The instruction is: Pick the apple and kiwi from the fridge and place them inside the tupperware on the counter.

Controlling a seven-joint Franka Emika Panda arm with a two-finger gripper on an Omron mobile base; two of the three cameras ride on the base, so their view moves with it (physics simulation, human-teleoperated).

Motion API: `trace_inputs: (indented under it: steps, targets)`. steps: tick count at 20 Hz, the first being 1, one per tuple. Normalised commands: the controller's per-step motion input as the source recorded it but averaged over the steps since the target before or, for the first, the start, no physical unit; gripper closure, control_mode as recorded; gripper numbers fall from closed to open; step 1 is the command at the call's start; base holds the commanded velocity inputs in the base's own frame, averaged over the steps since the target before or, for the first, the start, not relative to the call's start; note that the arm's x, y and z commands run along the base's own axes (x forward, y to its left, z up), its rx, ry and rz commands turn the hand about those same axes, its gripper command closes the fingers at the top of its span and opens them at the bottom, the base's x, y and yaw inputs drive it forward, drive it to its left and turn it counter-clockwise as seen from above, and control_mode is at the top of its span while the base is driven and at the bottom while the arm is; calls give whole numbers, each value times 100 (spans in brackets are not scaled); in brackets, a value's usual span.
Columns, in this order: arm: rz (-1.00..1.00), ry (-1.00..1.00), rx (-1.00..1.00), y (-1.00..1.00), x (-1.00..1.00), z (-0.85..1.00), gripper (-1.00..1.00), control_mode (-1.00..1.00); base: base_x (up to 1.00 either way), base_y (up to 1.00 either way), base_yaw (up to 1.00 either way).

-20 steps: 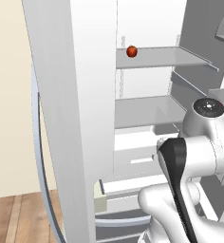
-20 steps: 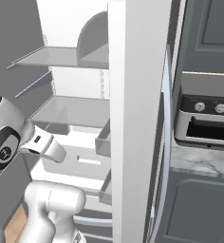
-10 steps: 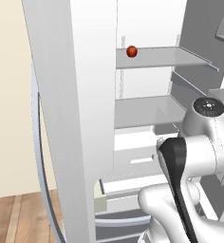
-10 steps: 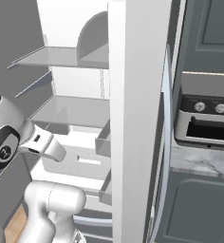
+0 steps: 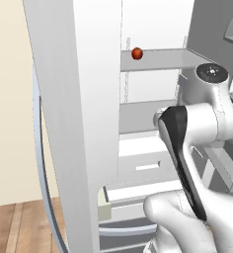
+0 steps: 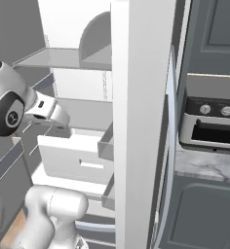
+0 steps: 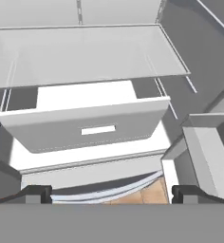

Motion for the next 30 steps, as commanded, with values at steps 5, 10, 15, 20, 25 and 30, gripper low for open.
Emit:
trace_inputs:
  steps: [5,10,15,20,25,30]
  targets:
    - [10,-3,0,3,79,56,-100,-100,0,0,0]
    - [0,0,0,2,75,14,-100,-100,0,0,0]
    - [1,-3,0,2,76,11,-100,-100,0,0,0]
    - [7,-33,0,0,63,17,-100,-100,0,0,0]
    - [6,-43,0,0,50,6,-100,-100,0,0,0]
    - [0,-6,0,0,51,21,-100,-100,0,0,0]
